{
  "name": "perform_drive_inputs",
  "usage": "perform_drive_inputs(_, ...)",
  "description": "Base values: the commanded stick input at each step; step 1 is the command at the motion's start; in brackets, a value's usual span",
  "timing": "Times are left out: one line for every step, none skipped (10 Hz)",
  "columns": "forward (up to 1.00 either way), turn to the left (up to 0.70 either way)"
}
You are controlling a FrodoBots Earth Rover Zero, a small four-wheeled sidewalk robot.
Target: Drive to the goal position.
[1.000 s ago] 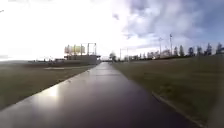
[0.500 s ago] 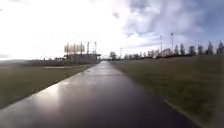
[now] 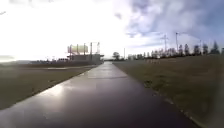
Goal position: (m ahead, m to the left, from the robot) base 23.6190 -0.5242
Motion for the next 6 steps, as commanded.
perform_drive_inputs(1.0, 0.0)
perform_drive_inputs(1.0, 0.0)
perform_drive_inputs(1.0, 0.0)
perform_drive_inputs(1.0, 0.0)
perform_drive_inputs(1.0, 0.0)
perform_drive_inputs(1.0, 0.0)
